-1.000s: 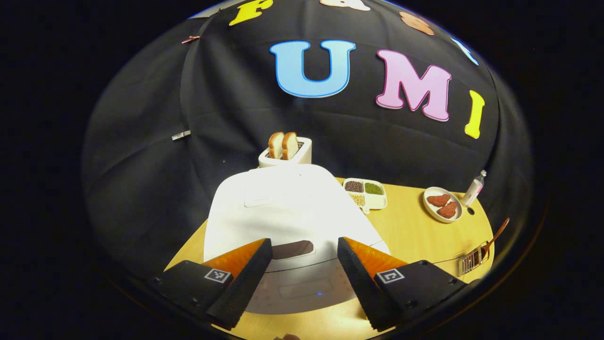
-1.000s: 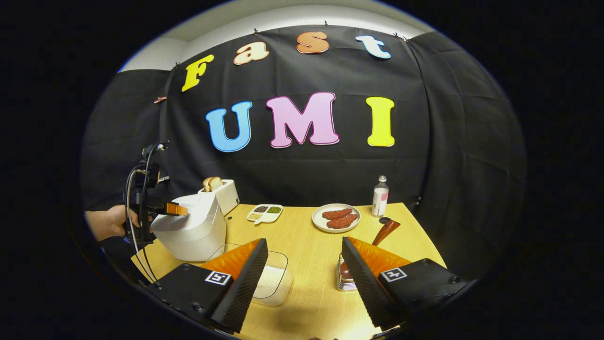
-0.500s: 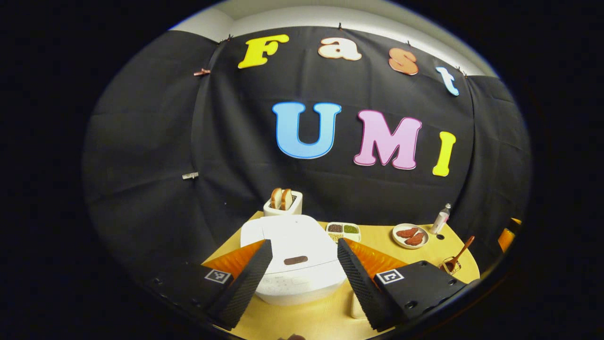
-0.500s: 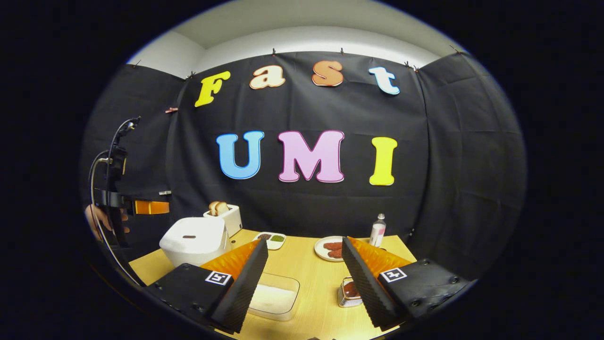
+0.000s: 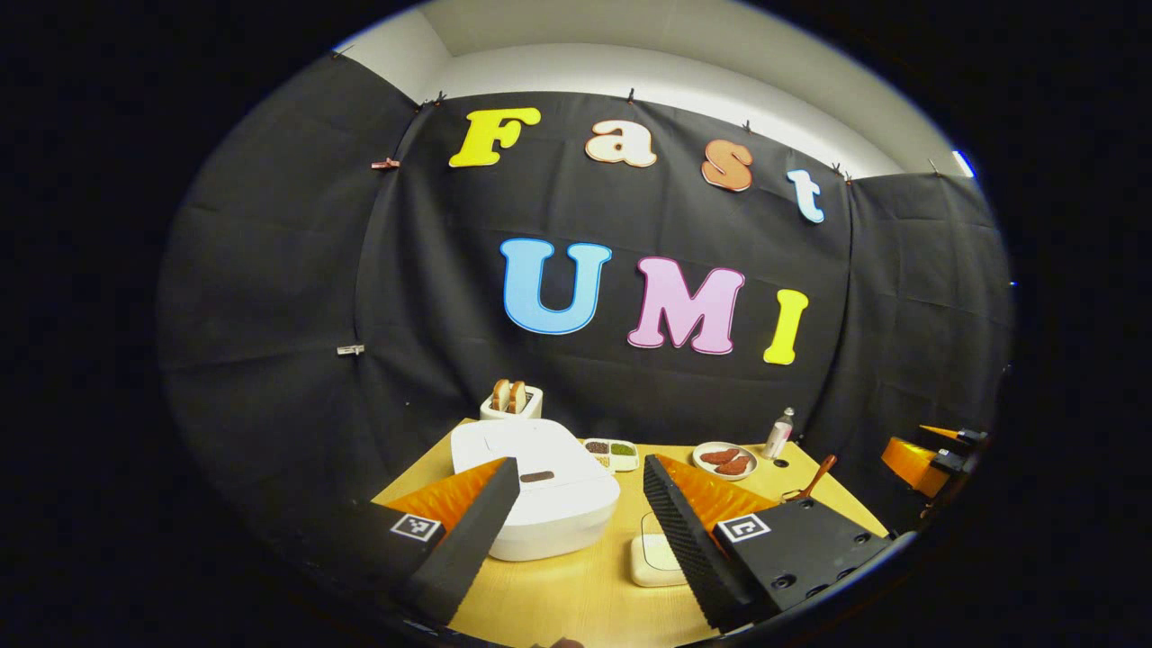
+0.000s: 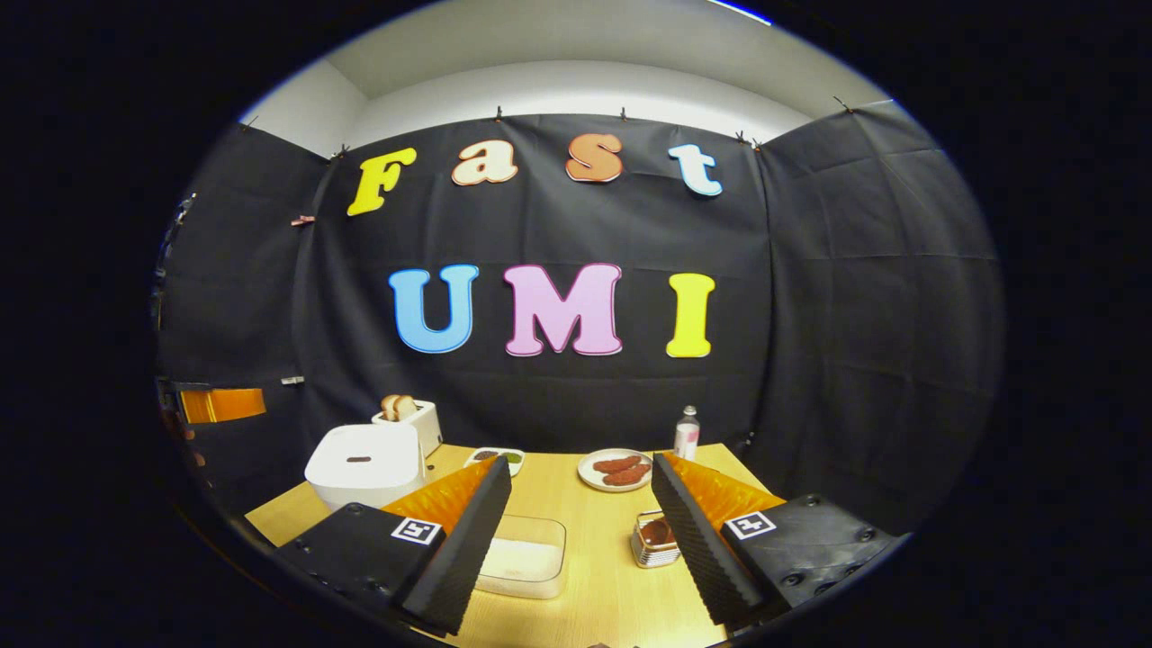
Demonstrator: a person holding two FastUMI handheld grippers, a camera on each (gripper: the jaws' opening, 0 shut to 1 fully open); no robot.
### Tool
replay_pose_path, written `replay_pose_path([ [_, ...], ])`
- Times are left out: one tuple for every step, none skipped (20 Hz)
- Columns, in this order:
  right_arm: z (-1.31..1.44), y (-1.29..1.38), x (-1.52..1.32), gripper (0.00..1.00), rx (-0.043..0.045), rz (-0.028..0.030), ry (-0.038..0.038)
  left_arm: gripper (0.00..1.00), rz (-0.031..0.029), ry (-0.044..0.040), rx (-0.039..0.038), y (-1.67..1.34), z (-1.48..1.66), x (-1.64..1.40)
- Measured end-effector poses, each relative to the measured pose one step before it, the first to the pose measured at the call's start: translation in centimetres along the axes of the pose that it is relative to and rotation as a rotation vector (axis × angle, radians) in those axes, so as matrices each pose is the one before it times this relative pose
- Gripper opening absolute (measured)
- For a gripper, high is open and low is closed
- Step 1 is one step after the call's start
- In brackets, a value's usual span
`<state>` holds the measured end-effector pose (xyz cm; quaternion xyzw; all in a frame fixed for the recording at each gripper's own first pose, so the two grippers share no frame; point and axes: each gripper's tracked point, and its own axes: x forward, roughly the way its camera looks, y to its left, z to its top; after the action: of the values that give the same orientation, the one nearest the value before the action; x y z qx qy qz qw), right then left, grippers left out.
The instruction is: Close the left gripper, press the button to open the rice cooker; take a wooden spoon from the chopstick holder with the right hand, scoop a spoonful of rice and pour it into the rice cooker, then put the wooden spoon back into the chopstick holder.
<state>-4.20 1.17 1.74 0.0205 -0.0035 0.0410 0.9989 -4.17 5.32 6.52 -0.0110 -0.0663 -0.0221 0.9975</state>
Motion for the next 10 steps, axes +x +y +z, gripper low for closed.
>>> replay_pose_path([
  [-0.217, -0.354, -0.534, 0.98, 0.01912, -0.02024, 0.01001, 0.96, 0.00966, 0.00192, 0.00615, 0.369, -0.244, -0.455],
  [-0.107, -0.114, -0.398, 0.98, 0.01950, -0.01298, 0.00721, 0.96, -0.00096, 0.00226, -0.00112, -0.104, -0.229, -0.202],
  [-0.043, -0.264, -0.123, 0.98, 0.00853, -0.00947, 0.00558, 0.96, -0.00685, 0.00496, -0.00626, -0.082, -0.155, -0.091],
  [-0.081, -0.548, -0.050, 0.98, -0.00141, -0.01133, 0.00347, 0.95, -0.00187, 0.00955, -0.00710, 0.216, -0.420, 0.050],
  [0.154, -0.394, 0.082, 0.98, -0.00489, -0.00881, -0.00039, 0.95, 0.00043, 0.00856, -0.00704, 0.261, -0.197, 0.158],
  [0.341, -0.176, 0.002, 0.98, -0.00424, -0.00614, -0.00639, 0.95, -0.00685, 0.00636, -0.00391, -0.013, -0.142, 0.114],
  [0.264, -0.056, 0.095, 0.98, -0.00061, -0.00446, -0.00582, 0.95, -0.00236, 0.00529, 0.00323, 0.109, -0.070, 0.150],
  [0.200, 0.110, 0.073, 0.98, -0.00076, -0.00098, -0.00482, 0.95, -0.00103, -0.00034, 0.00712, 0.236, -0.007, 0.265],
  [0.101, 0.133, -0.033, 0.98, -0.00148, -0.00115, -0.00179, 0.95, -0.00584, 0.00289, 0.00655, -0.132, -0.041, 0.184],
  [0.073, 0.121, -0.076, 0.98, -0.00122, 0.00245, -0.00183, 0.95, -0.00892, 0.00187, 0.00462, -0.204, 0.004, 0.128],
])
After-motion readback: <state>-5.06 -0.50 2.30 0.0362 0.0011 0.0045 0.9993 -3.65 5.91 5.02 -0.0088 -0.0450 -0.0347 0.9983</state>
